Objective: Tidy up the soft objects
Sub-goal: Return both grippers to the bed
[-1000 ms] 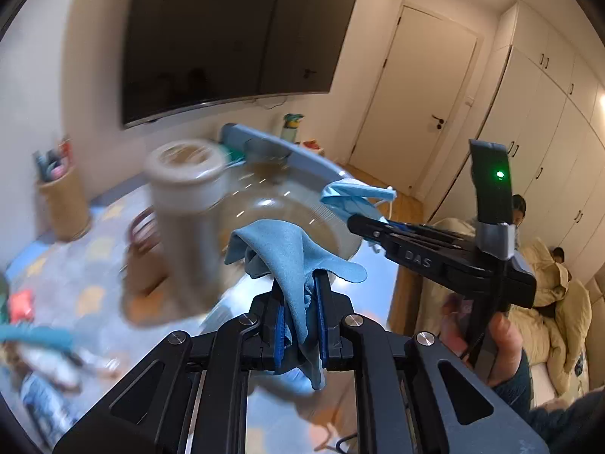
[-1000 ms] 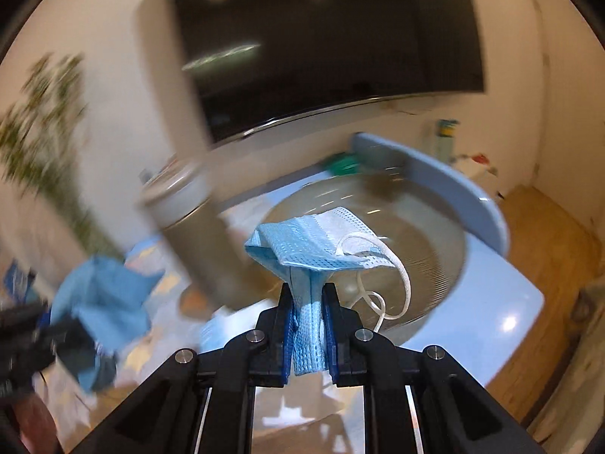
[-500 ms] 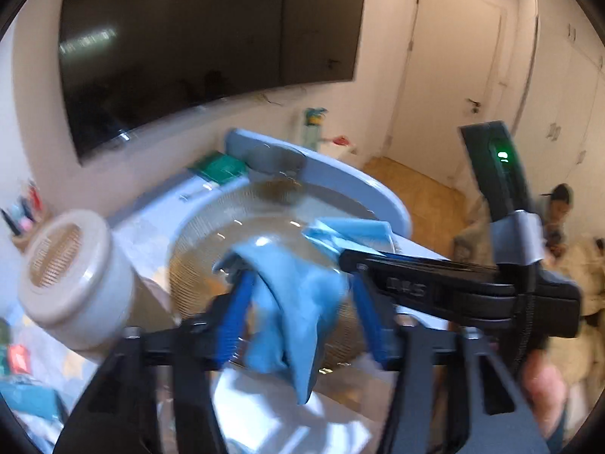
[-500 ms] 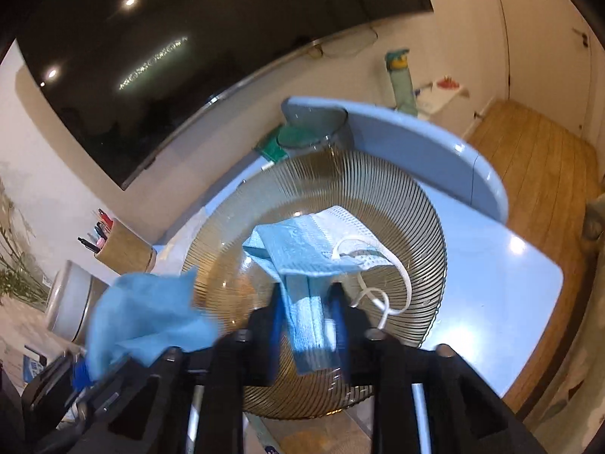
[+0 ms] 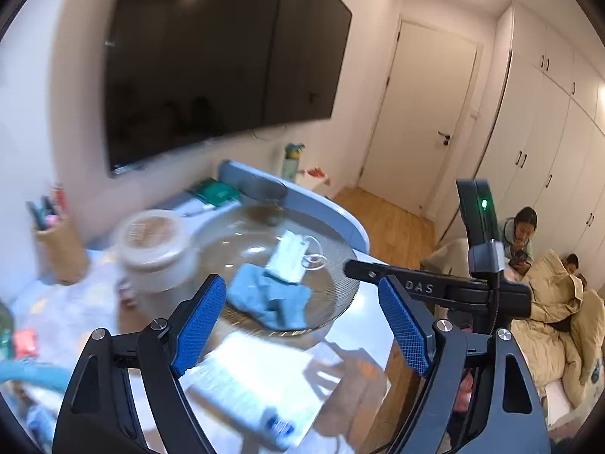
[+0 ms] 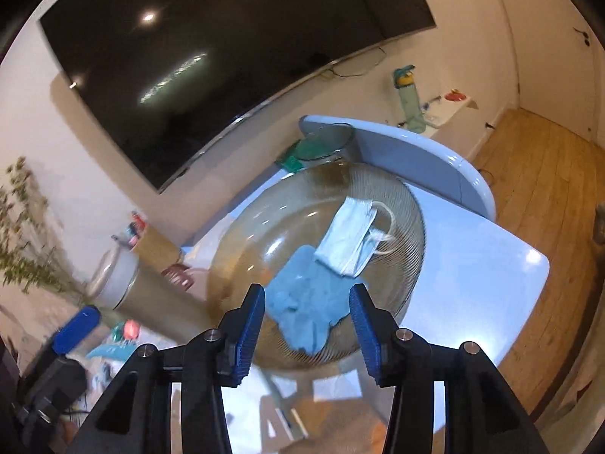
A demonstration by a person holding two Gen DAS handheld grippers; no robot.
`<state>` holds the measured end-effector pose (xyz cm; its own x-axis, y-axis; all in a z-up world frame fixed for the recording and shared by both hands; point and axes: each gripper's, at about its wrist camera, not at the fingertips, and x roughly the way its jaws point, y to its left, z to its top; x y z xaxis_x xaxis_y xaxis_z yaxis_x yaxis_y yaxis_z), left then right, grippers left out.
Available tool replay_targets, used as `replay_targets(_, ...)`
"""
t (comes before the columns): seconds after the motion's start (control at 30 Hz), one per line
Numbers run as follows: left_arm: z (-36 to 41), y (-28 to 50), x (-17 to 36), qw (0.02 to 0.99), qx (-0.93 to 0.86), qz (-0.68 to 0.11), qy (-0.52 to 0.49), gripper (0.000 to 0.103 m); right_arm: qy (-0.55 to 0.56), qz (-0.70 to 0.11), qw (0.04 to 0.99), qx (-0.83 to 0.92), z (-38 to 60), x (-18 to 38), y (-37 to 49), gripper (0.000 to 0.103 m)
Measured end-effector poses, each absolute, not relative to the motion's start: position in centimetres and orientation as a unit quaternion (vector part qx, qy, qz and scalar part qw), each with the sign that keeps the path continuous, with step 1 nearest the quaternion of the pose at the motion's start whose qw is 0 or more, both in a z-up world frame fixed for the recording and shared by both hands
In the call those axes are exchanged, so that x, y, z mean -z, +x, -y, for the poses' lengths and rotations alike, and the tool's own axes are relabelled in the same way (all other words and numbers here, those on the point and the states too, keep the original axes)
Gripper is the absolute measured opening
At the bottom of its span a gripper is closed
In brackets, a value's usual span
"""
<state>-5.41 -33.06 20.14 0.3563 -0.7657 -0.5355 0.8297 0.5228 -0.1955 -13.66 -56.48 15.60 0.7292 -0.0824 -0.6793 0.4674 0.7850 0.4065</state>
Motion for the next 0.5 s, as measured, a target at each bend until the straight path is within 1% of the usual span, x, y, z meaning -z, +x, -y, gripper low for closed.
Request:
replay_targets(0.03,31.7,-5.8,-20.6,0.826,0.483,-0.288,0.052,0.082,0.282,-0.331,0.887,0.153,55.6,-15.9,-14.1,0.047)
replay_targets(0.1,27.6,-6.3,-21.9,0.840,0.466,-0.276,0.043,0.082,0.265,-0.329,0.895,0.142,53.7,-16.4,-14.6,0.053)
replay_targets(0.23,20.4,-6.6,-23.6,0.868,0.420,-0.262,0.032,0.083,0.229,-0.329,0.911,0.099,48.9,-17.5,-14.8,0.055)
replay_targets(0.33,14.1,-6.8,-24.9,0.900,0.360,-0.245,0.009,0.095,0.200,-0.326,0.922,0.049,44.7,-18.4,-14.1,0.058)
replay_targets(0.37,11.9,-7.0,-25.2,0.912,0.335,-0.238,0.000,0.100,0.193,-0.326,0.925,0.028,43.3,-18.5,-13.6,0.060)
replay_targets(0.43,7.5,-7.2,-25.4,0.937,0.267,-0.226,-0.019,0.102,0.181,-0.327,0.927,-0.020,39.7,-18.4,-12.6,0.065)
replay_targets(0.5,4.5,-7.3,-24.7,0.947,0.227,-0.226,-0.029,0.102,0.169,-0.330,0.927,-0.062,36.2,-17.7,-11.2,0.078)
